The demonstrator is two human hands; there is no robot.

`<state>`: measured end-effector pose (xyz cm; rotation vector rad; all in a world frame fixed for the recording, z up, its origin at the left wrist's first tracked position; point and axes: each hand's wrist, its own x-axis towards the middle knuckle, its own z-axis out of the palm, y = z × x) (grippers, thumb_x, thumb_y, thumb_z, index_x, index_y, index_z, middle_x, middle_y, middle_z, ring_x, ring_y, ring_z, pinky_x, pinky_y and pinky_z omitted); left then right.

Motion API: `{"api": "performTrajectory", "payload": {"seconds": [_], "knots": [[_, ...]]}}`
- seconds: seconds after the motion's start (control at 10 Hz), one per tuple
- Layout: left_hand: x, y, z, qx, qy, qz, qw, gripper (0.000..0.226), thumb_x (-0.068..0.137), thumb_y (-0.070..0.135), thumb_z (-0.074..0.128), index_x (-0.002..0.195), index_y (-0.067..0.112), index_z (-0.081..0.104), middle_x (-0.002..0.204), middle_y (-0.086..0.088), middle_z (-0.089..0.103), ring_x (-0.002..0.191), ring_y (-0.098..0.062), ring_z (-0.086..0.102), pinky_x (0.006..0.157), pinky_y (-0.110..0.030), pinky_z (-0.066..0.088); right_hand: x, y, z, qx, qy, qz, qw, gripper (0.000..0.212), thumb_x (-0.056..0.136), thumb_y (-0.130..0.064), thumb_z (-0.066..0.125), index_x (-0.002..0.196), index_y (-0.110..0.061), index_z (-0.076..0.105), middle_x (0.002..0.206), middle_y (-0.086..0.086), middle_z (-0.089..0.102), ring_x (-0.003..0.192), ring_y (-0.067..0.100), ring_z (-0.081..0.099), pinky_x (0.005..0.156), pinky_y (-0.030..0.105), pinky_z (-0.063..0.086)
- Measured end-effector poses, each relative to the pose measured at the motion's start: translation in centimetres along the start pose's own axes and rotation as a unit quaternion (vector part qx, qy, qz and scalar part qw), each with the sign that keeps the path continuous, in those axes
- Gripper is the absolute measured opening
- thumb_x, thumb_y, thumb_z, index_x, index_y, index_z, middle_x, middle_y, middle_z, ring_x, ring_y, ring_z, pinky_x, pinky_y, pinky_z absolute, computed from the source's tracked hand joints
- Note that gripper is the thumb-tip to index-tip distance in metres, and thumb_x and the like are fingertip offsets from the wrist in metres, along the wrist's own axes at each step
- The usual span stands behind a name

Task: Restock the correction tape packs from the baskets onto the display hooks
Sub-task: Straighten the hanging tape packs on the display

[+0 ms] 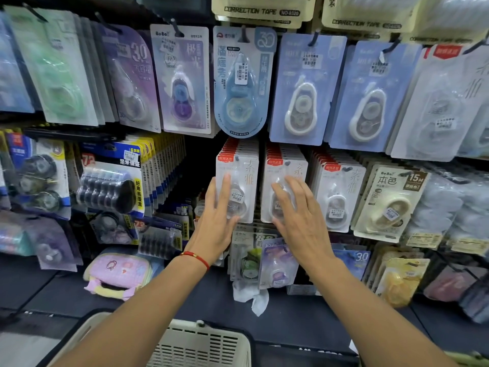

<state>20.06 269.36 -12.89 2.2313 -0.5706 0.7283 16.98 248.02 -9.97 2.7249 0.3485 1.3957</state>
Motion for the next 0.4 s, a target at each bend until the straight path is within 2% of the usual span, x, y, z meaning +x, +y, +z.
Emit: {"api": "performTrajectory", "payload": {"seconds": [0.1, 0.2, 0.3, 0.4], "knots": [[-0.2, 0.0, 0.0, -0.004, 0.012, 0.006, 1.000, 0.097, 0.102, 0.014, 0.062, 0.166, 0.033, -0.009, 0.175, -0.010, -0.003, 0.121, -0.049, 0.055, 0.097, -0.053, 0.052, 0.0, 0.1, -0.5, 0.001, -0.004, -0.003, 1.000, 0.074, 0.084, -0.019, 0.087, 0.150, -0.011, 0.054, 0.153, 0.022, 0.050, 0.141, 0.038, 0.051, 0.111, 0.044, 0.049], [-0.5, 0.2, -0.2, -0.012, 0.015, 0.013, 1.000, 0.101, 0.101, 0.016, 0.063, 0.164, 0.042, -0.011, 0.175, -0.006, -0.005, 0.145, -0.029, 0.033, 0.110, -0.040, 0.042, 0.0, -0.1, -1.2, 0.012, -0.008, 0.002, 1.000, 0.073, 0.084, -0.019, 0.087, 0.150, -0.011, 0.055, 0.153, 0.023, 0.051, 0.141, 0.040, 0.052, 0.110, 0.046, 0.050], [-0.4, 0.4, -0.2, -0.024, 0.003, -0.002, 1.000, 0.103, 0.101, 0.019, 0.064, 0.162, 0.045, -0.015, 0.175, -0.004, -0.006, 0.159, -0.023, 0.013, 0.115, -0.032, 0.024, 0.0, -0.1, -1.6, 0.026, -0.016, 0.003, 1.000, 0.073, 0.084, -0.018, 0.088, 0.149, -0.010, 0.056, 0.153, 0.024, 0.051, 0.141, 0.041, 0.052, 0.111, 0.048, 0.050], [-0.8, 0.9, -0.8, -0.029, 0.003, -0.034, 0.999, 0.099, 0.101, 0.022, 0.065, 0.166, 0.033, -0.008, 0.175, -0.006, -0.004, 0.160, -0.014, 0.001, 0.121, -0.029, 0.013, -0.2, -0.2, -2.1, 0.037, -0.019, -0.009, 0.999, 0.073, 0.085, -0.017, 0.087, 0.150, -0.008, 0.055, 0.153, 0.023, 0.050, 0.141, 0.041, 0.051, 0.114, 0.048, 0.048]]}}
